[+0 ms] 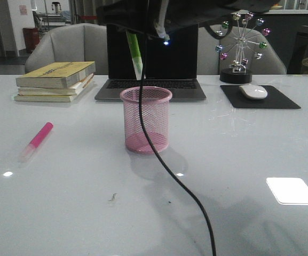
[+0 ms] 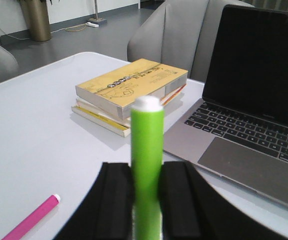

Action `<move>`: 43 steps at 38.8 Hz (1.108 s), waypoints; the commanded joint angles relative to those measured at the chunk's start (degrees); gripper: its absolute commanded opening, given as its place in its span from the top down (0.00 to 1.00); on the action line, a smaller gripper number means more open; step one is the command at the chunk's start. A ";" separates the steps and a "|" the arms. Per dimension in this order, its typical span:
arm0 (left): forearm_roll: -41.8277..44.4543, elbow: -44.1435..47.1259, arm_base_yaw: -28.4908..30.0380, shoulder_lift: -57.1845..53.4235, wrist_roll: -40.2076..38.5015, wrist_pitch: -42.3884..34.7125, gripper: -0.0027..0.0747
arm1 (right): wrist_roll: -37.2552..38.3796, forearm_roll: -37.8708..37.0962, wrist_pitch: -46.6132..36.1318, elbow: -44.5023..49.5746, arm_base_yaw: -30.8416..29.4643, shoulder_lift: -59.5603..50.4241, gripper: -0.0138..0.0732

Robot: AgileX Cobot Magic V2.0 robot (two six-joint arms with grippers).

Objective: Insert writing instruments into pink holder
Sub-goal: 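Lift the green highlighter and carry it over the pink holder, then lower the green highlighter into the holder and open the right gripper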

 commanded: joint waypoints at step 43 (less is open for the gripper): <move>-0.66 -2.18 -0.09 -0.02 -0.25 -5.08 0.29 | -4.64 -0.26 -1.64 -1.45 -2.07 0.46 0.39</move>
